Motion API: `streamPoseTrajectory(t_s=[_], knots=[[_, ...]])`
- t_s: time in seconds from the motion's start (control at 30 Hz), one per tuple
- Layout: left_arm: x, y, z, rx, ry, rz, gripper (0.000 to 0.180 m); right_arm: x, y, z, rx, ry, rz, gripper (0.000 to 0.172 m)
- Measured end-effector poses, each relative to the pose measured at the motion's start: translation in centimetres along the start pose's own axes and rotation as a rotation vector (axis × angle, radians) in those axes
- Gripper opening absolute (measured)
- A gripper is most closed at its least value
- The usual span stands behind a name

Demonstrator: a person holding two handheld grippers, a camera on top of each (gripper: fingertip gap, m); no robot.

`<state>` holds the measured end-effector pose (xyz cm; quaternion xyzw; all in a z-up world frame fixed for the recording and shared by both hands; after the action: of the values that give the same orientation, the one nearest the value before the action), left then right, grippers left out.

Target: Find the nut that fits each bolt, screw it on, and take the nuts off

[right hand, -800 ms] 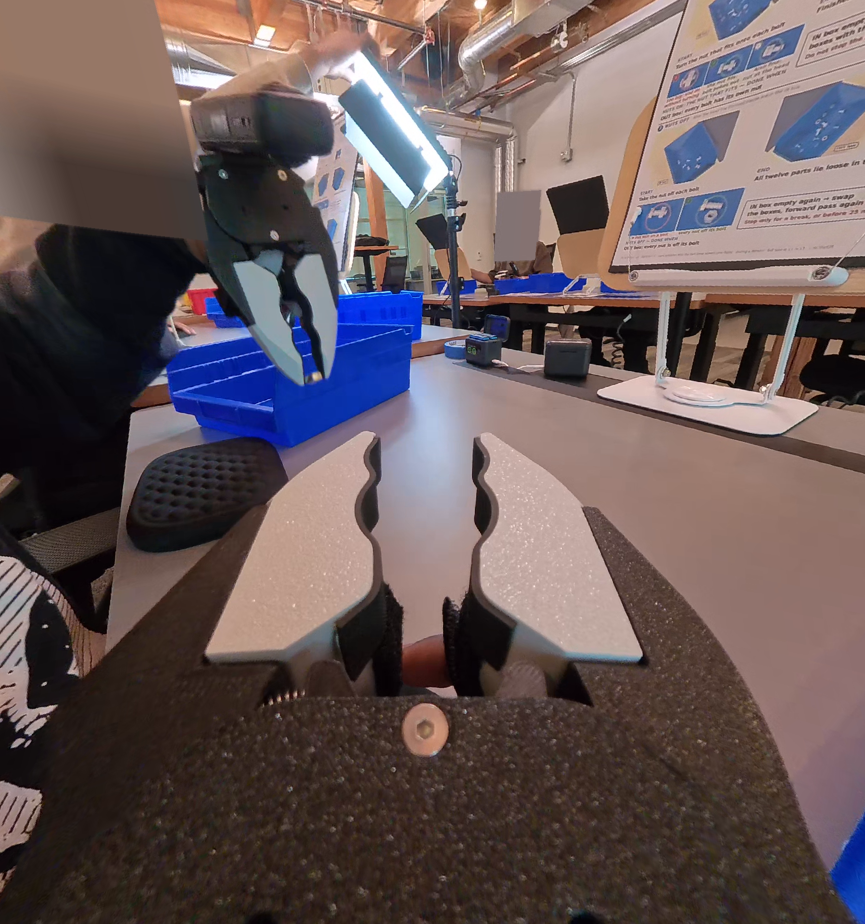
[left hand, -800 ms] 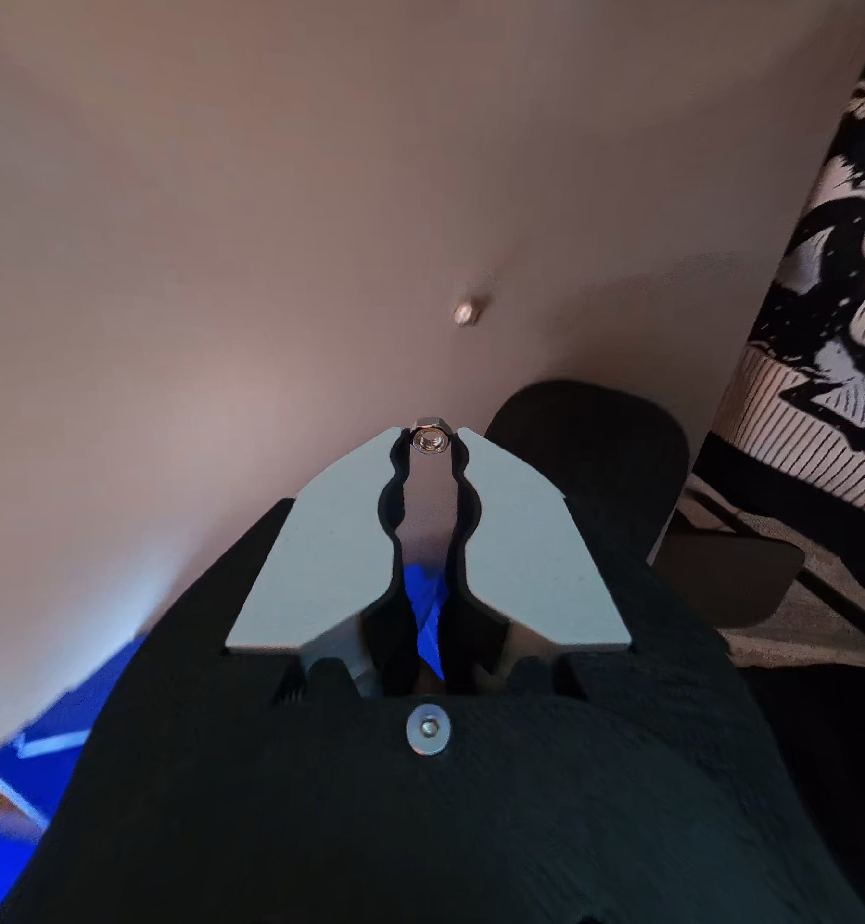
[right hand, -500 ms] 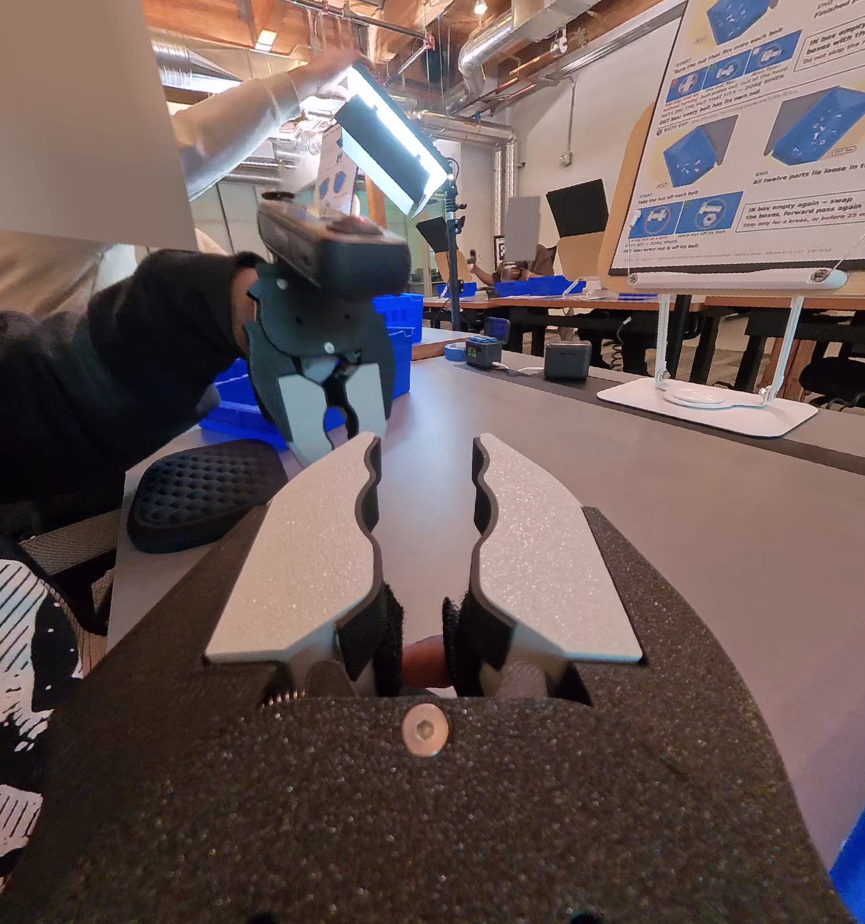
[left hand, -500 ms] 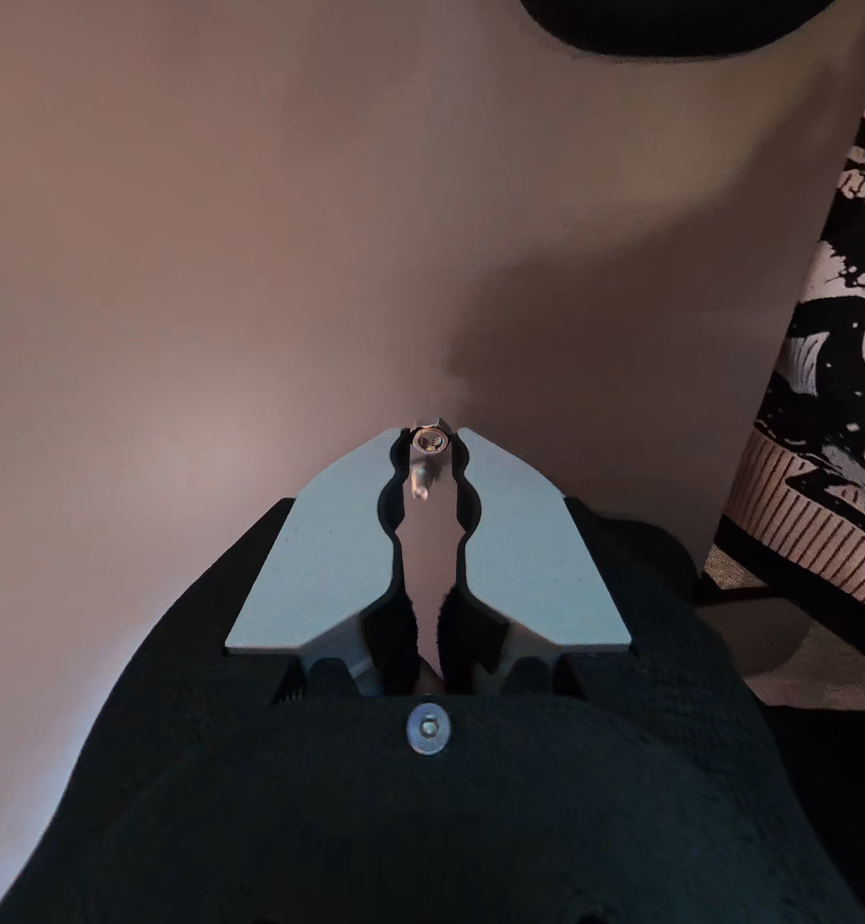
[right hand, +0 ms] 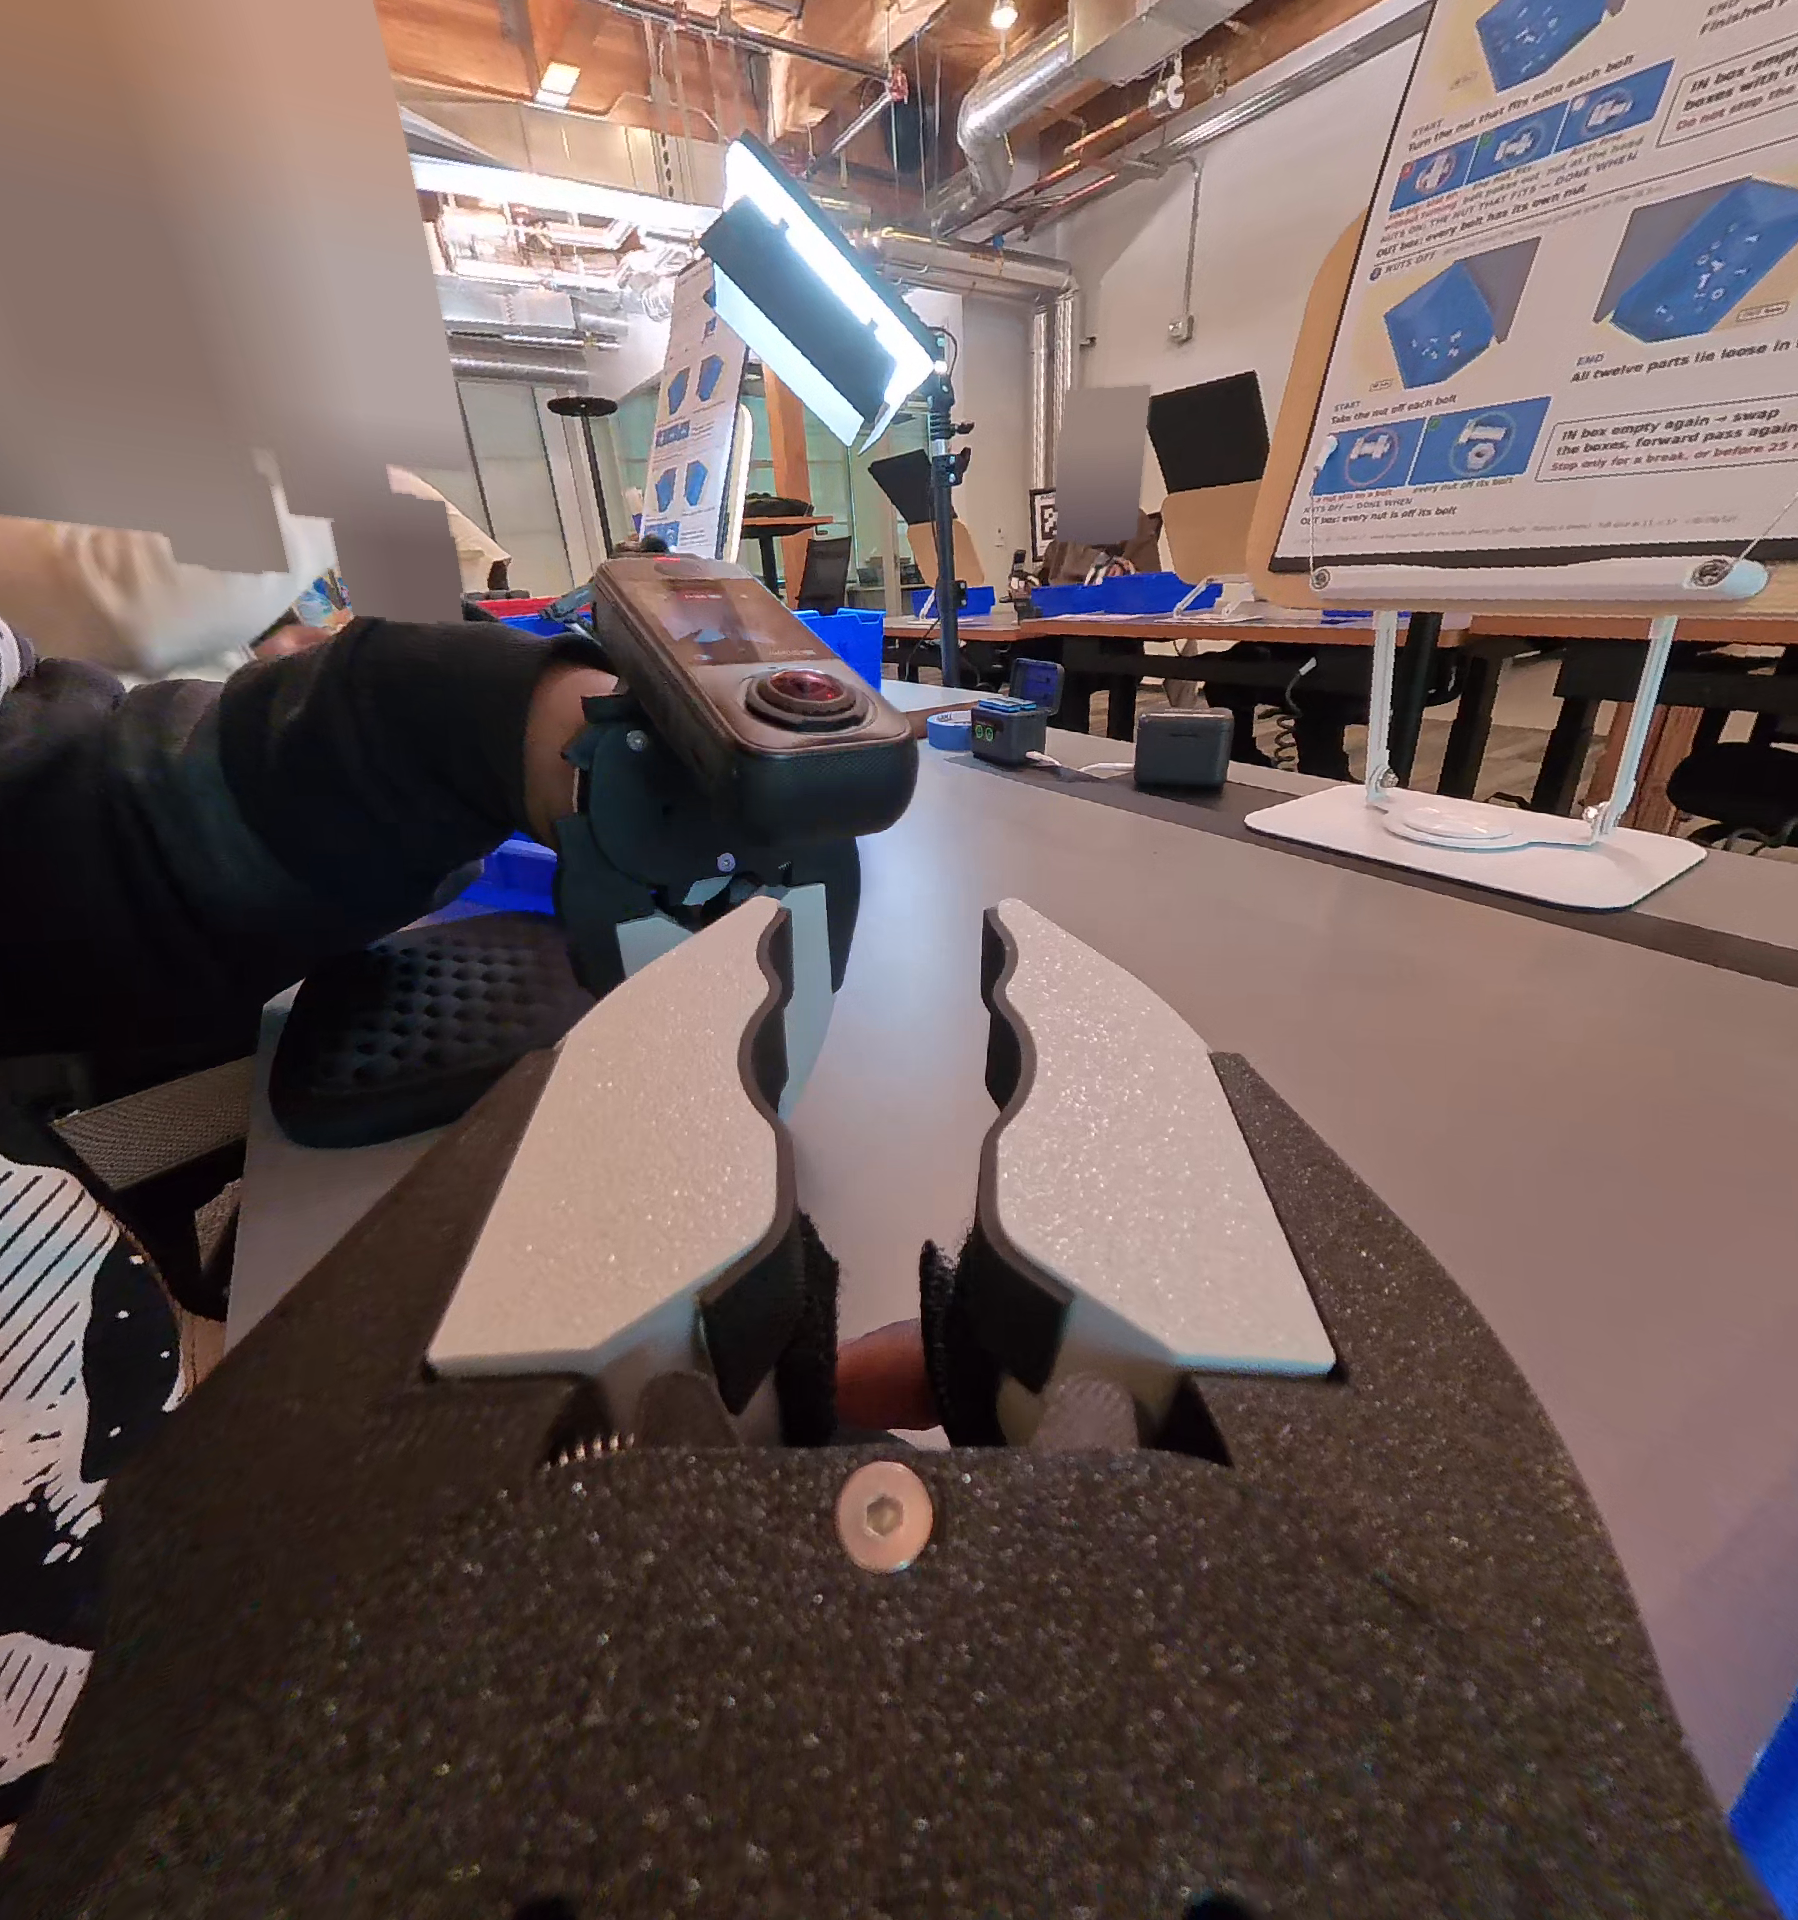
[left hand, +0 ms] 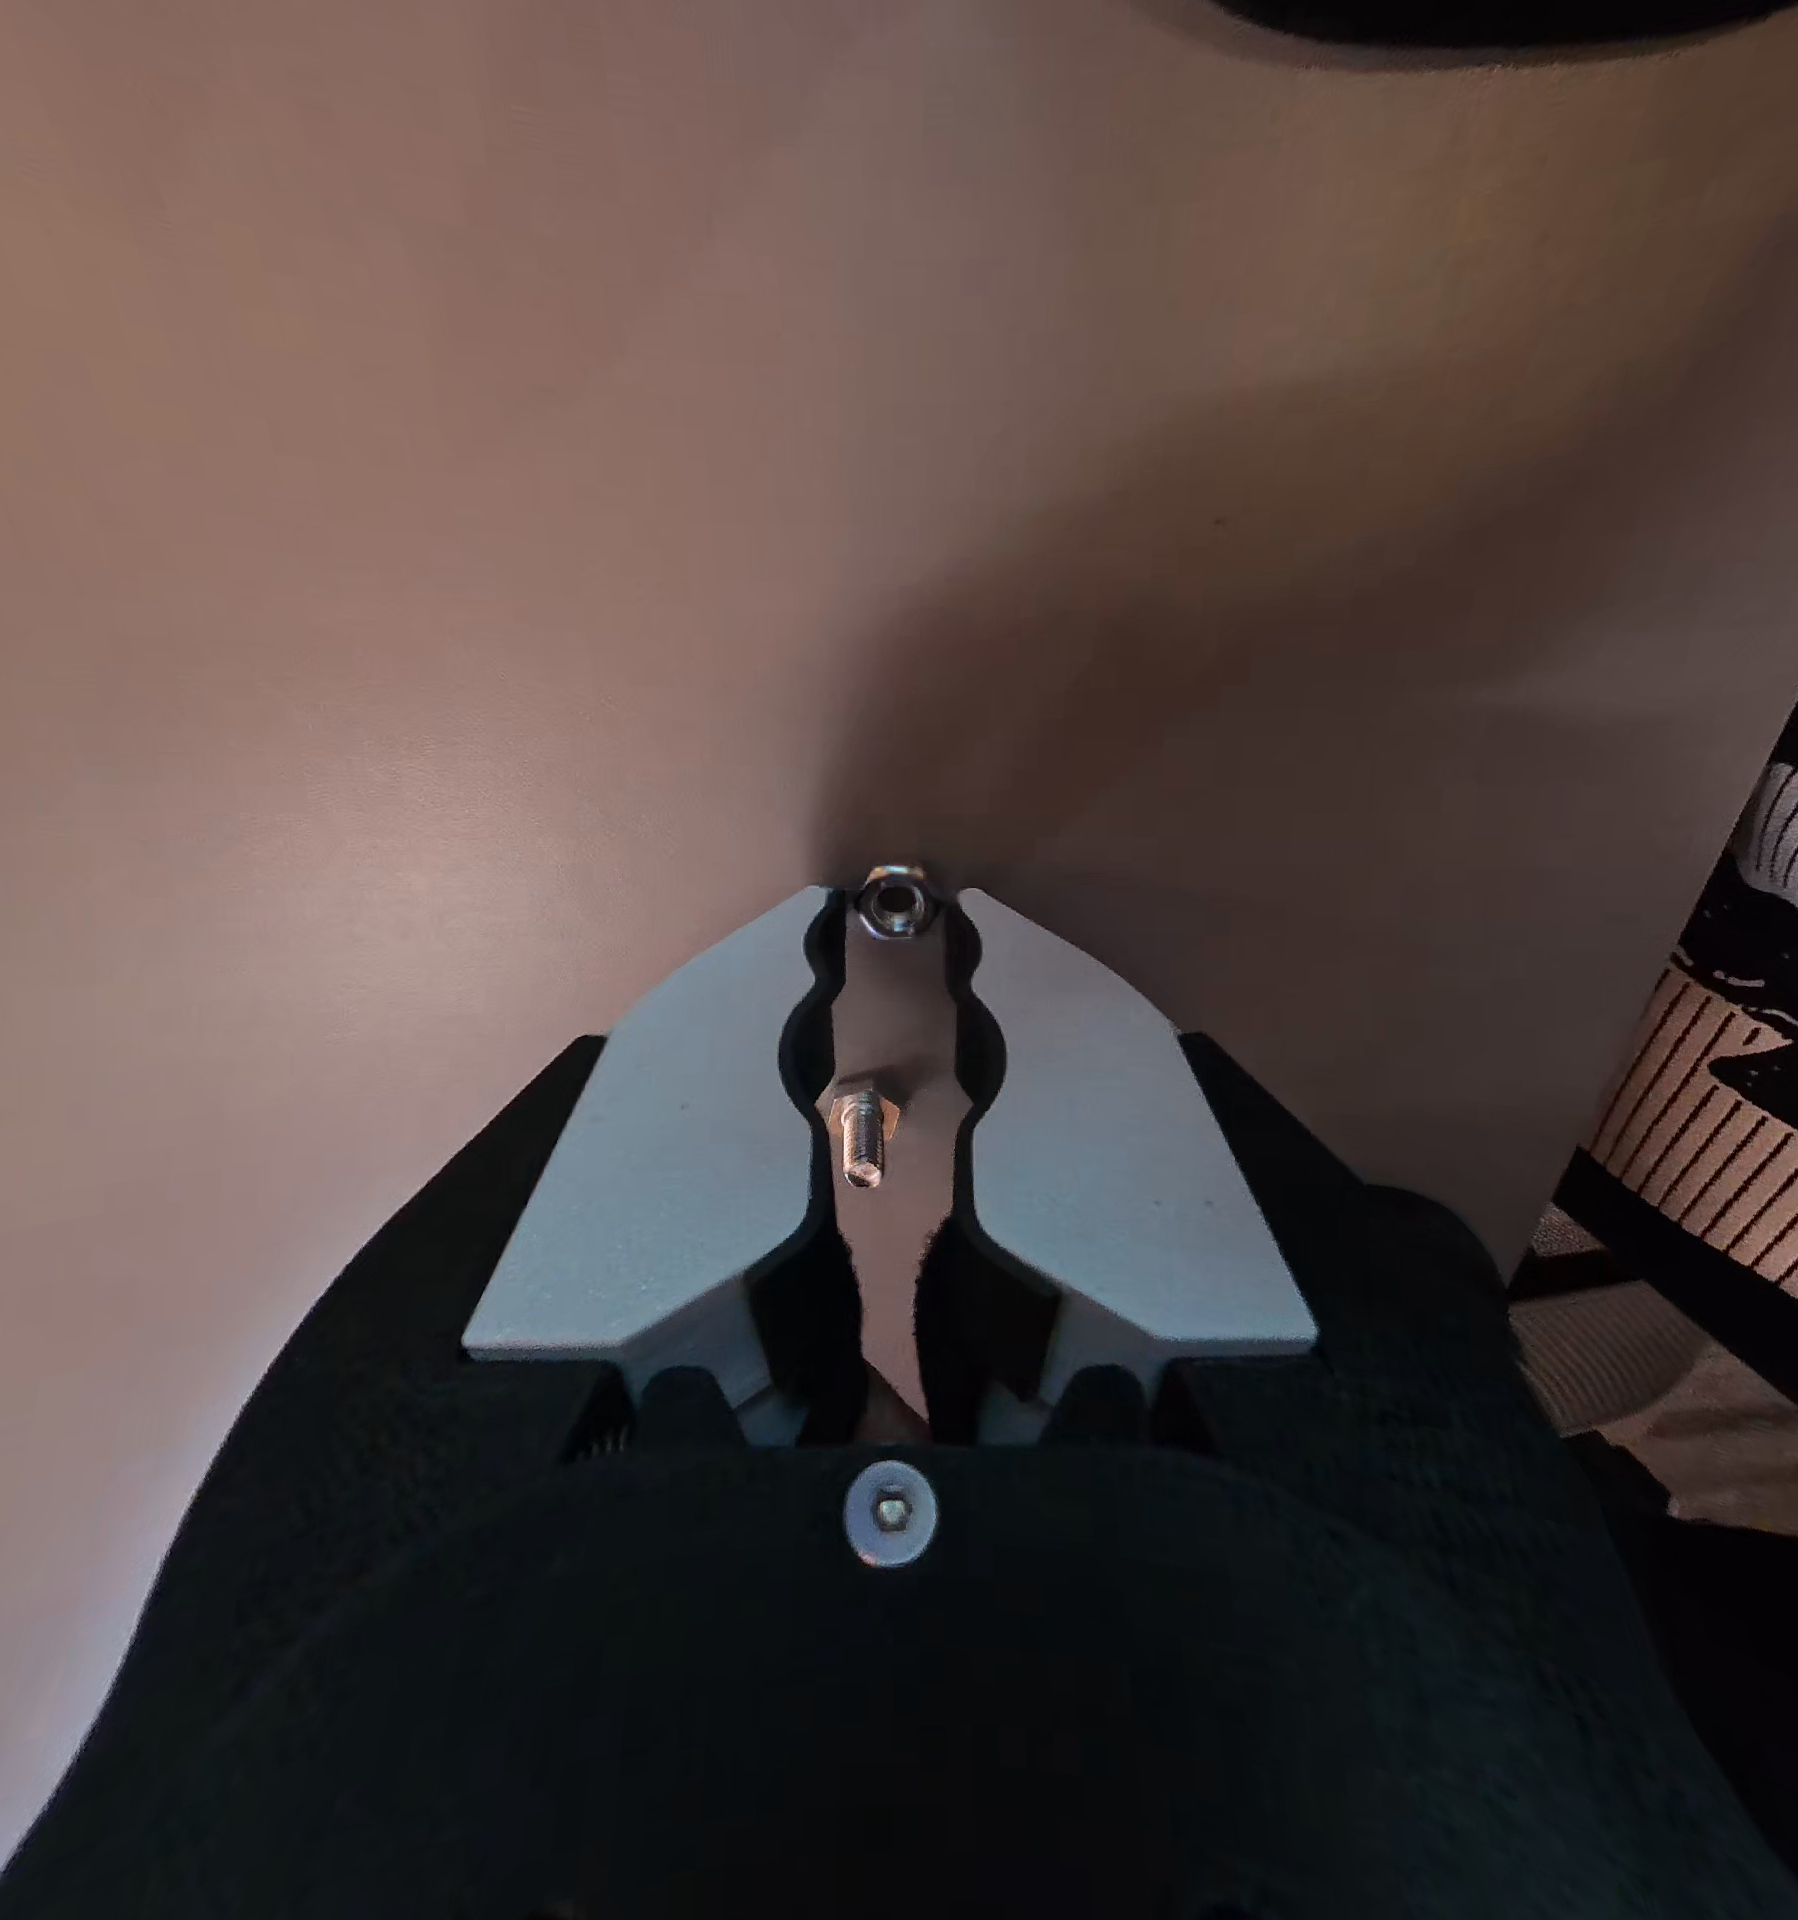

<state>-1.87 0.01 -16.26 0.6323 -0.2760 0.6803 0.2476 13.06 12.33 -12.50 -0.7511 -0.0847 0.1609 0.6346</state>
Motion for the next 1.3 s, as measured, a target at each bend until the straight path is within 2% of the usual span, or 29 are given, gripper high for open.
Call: streamPoseTrajectory(t_s=[0.13, 0.2, 0.27, 0.43, 0.5, 0.6, 0.77, 0.9, 1.13, 1.3], knots=[[0.5, 0.6, 0.3, 0.031, -0.005, 0.075, 0.026, 0.0, 0.0, 0.0, 0.0, 0.001, -0.006, 0.035], [1.2, 1.1, 0.4, 0.063, -0.041, 0.182, 0.028, -0.1, 0.1, 0.0, -0.001, 0.002, -0.012, 0.035], [2.4, 1.7, 0.7, 0.088, -0.084, 0.396, 0.03, -0.2, 0.1, 0.0, 0.001, 0.004, -0.022, 0.035], [5.2, 4.6, 2.4, 0.177, -0.222, 1.055, 0.034, -0.7, 0.3, -0.1, 0.009, 0.0, -0.081, 0.035], [5.4, 6.1, 3.4, 0.213, -0.29, 1.231, 0.035, -1.1, 0.4, -0.3, 0.021, -0.003, -0.12, 0.036], [4.9, 7.8, 5.0, 0.235, -0.41, 1.404, 0.038, -1.9, 0.8, -0.6, 0.058, -0.009, -0.195, 0.036], [4.6, 9.9, 6.7, 0.244, -0.521, 1.585, 0.049, -4.4, 1.4, -1.7, 0.087, -0.052, -0.33, 0.037], [4.6, 10.7, 6.8, 0.247, -0.495, 1.664, 0.061, -7.6, 2.3, -3.2, 0.059, -0.127, -0.444, 0.037], [4.5, 10.8, 6.8, 0.239, -0.497, 1.675, 0.066, -13.4, 6.4, -5.1, 0.032, -0.209, -0.731, 0.027], [4.5, 10.8, 6.9, 0.233, -0.502, 1.676, 0.066, -15.0, 7.7, -5.3, 0.097, -0.174, -0.789, 0.022]])
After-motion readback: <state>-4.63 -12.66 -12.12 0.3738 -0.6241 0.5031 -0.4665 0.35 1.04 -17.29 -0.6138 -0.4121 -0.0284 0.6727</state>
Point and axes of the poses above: each gripper's, where its closed fingertips meet, x back along the fingers, y out of its underside, z = x × y across the jaws, the point moved 8 cm from there along x, back along the fingers, and after that the axes turned 5 degrees about -x, right-handed, at the moved point
